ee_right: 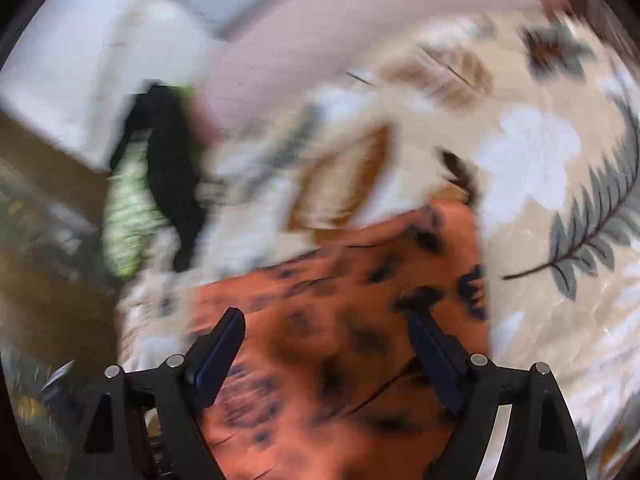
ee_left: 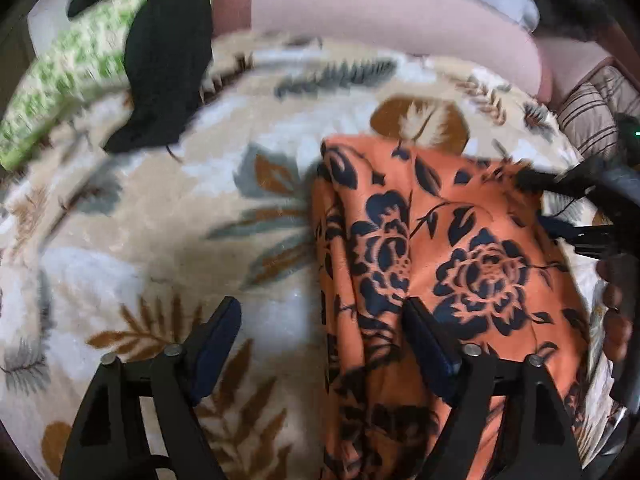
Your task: Fold small clothes
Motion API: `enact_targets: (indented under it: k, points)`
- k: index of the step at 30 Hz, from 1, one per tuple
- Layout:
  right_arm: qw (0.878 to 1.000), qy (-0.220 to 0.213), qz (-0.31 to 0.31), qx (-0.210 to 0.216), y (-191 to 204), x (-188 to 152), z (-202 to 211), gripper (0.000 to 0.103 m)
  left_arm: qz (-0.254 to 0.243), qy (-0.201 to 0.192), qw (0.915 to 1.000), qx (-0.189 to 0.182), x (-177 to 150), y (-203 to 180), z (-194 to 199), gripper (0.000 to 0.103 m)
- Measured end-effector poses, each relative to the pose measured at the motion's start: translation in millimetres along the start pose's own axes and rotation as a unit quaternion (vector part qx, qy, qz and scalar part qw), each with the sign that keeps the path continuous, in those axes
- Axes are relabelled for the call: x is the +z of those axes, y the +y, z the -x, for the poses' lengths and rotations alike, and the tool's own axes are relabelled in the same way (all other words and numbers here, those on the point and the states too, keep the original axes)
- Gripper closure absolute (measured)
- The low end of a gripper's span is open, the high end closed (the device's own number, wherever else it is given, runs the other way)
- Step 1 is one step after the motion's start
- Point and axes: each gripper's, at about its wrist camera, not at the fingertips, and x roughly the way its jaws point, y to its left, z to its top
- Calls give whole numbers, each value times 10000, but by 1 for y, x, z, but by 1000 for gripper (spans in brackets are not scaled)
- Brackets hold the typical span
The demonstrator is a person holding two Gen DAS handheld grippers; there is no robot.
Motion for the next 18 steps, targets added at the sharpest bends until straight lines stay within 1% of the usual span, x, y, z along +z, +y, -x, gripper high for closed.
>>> enact_targets:
  k: [1, 3, 7, 9, 11, 12, 13, 14, 15, 16, 18]
  points:
    - [9998, -165, -69, 73, -1, 0, 7, 17, 115, -7, 9999, -57, 1, 4, 1, 18]
    - [9988, -395, 180, 244, 14, -8, 28, 17, 173, -62, 9998, -94, 0, 8, 7, 18]
    - [9973, -508, 491, 221, 30, -41, 60, 17, 53, -241, 9997, 59, -9, 6, 25, 18]
    - [9966, -419, 627, 318, 37, -64, 70, 17, 64, -274, 9996, 76, -13, 6, 33, 18]
    - [9955, -280, 848, 306, 42, -81, 65, 17, 94, -320, 9994, 121, -17, 8, 40, 18]
    - [9953, -160, 949, 130, 39, -86, 56, 17, 124, -315, 9993, 129, -19, 9, 46, 18]
    - [9957, -3, 924, -61, 31, -85, 46, 16, 136, -308, 9994, 117, -19, 10, 48, 18]
    - [9970, 112, 754, -144, 22, -82, 38, 16, 135, -322, 9993, 95, -21, 11, 55, 18]
    - [9986, -1, 526, -77, 21, -82, 43, 16, 101, -421, 9990, 85, -24, 13, 67, 18]
    - [9988, -88, 482, -31, 26, -83, 52, 16, 92, -507, 9986, 119, -25, 14, 73, 18]
    - [9968, -383, 699, 66, 44, -88, 77, 16, 155, -686, 9972, 236, -33, 19, 90, 18]
